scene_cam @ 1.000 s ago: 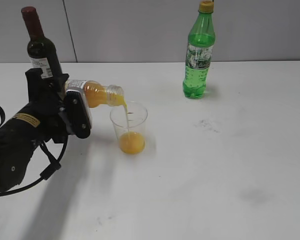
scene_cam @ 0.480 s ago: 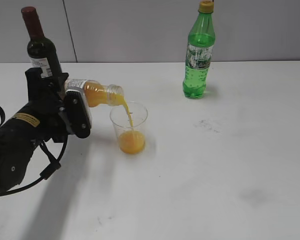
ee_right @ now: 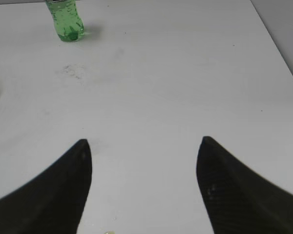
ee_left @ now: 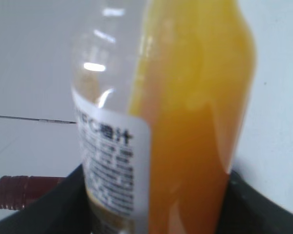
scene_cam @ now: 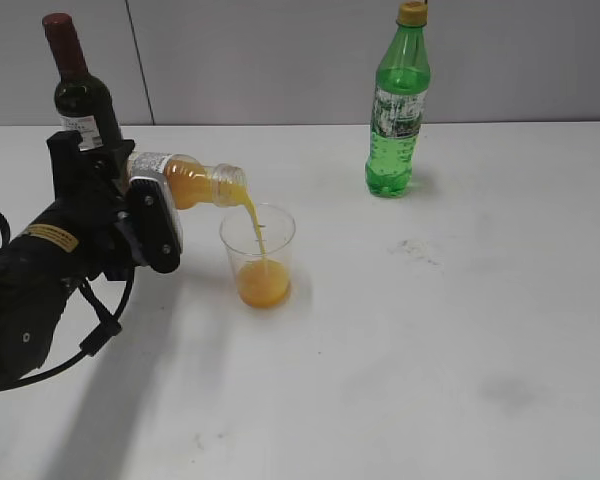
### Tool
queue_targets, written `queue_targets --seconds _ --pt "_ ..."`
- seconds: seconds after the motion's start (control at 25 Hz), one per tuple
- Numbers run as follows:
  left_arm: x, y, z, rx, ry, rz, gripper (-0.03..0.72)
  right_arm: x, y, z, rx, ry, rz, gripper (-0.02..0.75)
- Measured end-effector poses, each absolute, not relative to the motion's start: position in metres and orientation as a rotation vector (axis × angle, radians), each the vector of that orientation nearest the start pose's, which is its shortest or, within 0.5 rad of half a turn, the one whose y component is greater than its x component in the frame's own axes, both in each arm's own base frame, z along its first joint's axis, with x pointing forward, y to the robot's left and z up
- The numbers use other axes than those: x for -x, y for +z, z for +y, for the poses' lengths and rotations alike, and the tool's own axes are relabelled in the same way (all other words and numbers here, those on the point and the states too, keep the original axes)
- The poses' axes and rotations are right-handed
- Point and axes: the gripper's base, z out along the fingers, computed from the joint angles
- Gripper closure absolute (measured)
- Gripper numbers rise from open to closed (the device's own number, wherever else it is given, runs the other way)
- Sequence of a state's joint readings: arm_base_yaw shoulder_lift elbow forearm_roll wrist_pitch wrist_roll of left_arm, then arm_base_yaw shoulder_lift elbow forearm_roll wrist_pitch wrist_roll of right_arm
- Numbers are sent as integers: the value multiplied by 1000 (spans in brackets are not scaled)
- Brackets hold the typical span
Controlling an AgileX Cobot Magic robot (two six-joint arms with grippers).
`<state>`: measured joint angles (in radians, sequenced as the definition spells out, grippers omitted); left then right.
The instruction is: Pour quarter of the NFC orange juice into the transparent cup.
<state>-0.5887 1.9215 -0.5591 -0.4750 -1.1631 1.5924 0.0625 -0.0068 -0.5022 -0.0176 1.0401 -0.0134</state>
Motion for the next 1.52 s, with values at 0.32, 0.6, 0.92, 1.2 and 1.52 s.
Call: queue_targets --seconds 0.32,0.6,0.92,1.2,1.52 --pt "-278 129 -140 -1304 955 1257 213 5 280 -2 76 10 2013 220" --pt "-278 129 -140 -1209 861 1322 213 5 280 -2 76 10 2013 220" --pt "-277 129 -146 -909 493 1470 213 5 280 -2 76 10 2013 220" --pt "-283 128 -149 -527 86 1608 213 5 280 -2 76 10 2013 220" --pt "-326 144 -160 -347 -78 1592 213 5 280 -2 76 10 2013 220"
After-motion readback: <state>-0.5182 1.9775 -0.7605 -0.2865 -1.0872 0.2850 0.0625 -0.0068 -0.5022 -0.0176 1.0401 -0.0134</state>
